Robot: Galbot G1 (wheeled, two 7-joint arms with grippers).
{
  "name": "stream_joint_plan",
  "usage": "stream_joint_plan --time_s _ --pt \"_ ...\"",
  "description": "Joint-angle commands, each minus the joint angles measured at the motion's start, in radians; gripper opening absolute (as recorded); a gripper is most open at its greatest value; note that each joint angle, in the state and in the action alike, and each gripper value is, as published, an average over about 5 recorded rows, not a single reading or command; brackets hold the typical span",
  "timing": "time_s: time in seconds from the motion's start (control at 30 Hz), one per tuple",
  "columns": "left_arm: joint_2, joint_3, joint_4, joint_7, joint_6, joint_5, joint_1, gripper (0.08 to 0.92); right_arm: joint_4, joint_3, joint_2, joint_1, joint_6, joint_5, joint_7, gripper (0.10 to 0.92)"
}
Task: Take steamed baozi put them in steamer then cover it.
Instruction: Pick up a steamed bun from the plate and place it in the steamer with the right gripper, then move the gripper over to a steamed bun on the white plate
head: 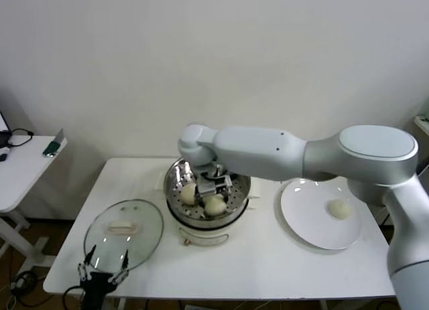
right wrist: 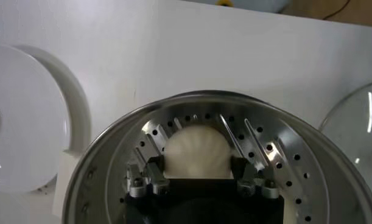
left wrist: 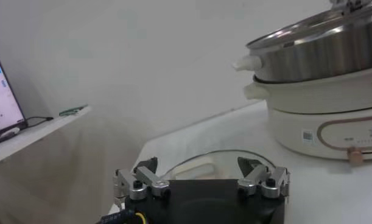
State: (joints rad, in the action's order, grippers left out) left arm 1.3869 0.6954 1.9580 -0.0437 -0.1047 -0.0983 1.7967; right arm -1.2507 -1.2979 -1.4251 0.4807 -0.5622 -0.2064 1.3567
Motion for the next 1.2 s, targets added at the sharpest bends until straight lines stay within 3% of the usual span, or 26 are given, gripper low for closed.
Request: stream_joint_plan --time_s 0.03,0.2,0.47,0.7,0.9,1.03,1.2 --pt "0.001 -0.003 -0.005 0.000 0.003 0.000 -0.006 0.823 0.002 0.021 -0.013 -0.039 0.007 -0.042 -0.016 0.751" --pt "0.006 -0.006 -0.008 -0.001 0.003 -0.005 -0.009 0.823 -0.008 0.054 0.005 -0.019 0.004 -0.035 -0.013 0.818" --pt "0.004 0.003 -0.004 -0.002 0.000 -0.002 -0.002 0.823 -0.027 0.127 0.118 0.062 0.070 0.021 -0.015 0.823" --pt "0.002 -0.001 -0.006 -0.002 -0.004 -0.004 0.000 0.823 -0.002 0.110 0.332 0.165 0.282 0.209 -0.076 0.823" --pt "0.013 -0.015 -0.013 -0.002 0.001 -0.009 -0.011 0.823 -0.002 0.021 0.569 0.190 0.477 0.339 -0.250 0.823" --pt "0.009 -0.021 -0.014 -0.001 0.001 -0.010 -0.011 0.823 -0.007 0.033 0.735 0.094 0.649 0.380 -0.362 0.823" --pt "0.003 -0.021 -0.014 0.002 0.007 -0.010 -0.022 0.823 0.031 0.190 0.873 -0.113 0.726 0.328 -0.313 0.823"
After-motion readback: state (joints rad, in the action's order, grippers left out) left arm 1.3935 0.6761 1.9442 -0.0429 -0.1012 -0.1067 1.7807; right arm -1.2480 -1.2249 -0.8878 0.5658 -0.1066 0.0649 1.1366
